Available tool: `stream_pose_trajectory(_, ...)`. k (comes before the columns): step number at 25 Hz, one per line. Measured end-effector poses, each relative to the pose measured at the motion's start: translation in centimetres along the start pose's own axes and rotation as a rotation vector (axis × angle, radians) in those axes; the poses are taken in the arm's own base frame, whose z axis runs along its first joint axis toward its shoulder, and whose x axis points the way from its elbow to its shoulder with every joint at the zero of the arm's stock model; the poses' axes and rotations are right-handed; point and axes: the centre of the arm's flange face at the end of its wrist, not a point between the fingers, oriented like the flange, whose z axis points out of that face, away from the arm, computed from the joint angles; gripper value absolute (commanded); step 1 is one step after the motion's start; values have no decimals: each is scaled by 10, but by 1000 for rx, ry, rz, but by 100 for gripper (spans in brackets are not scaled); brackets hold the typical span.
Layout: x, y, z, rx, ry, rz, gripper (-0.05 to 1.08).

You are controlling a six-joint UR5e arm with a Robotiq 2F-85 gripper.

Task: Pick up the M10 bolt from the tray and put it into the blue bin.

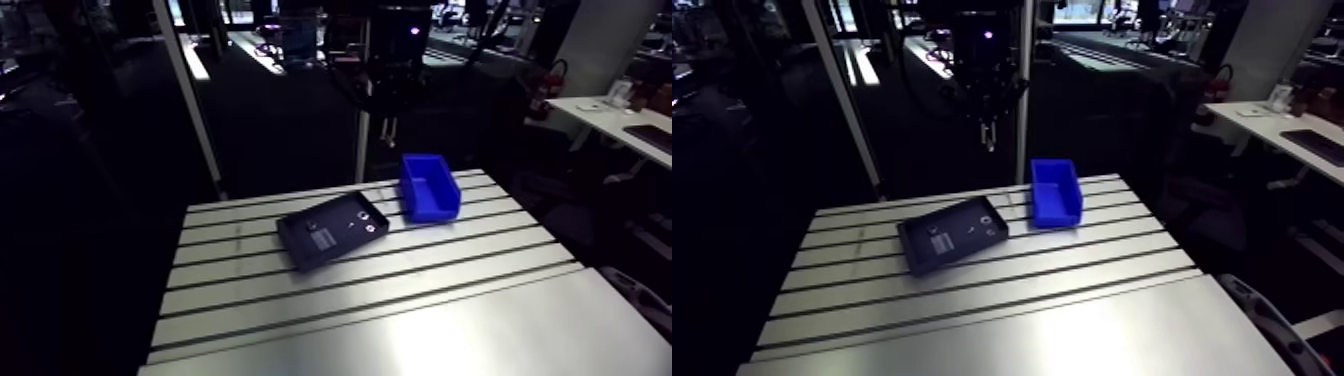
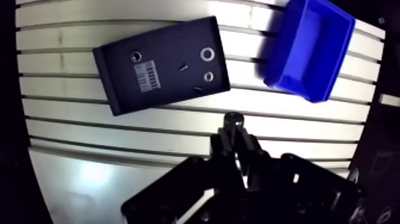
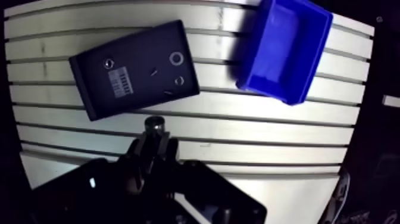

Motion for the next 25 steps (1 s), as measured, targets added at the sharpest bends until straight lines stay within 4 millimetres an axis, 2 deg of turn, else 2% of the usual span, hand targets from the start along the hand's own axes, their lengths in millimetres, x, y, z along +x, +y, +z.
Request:
stream_pose_trajectory(3,-4,12,-5,1,1,-100,107)
stream_pose_trajectory(7,-9,40,-7,6,-1,-232,107)
stream_pose_trajectory(14,-12,76,1,18,-13,-481,108)
stream_pose_trajectory(25,5,128,16,70,-52,-865,108)
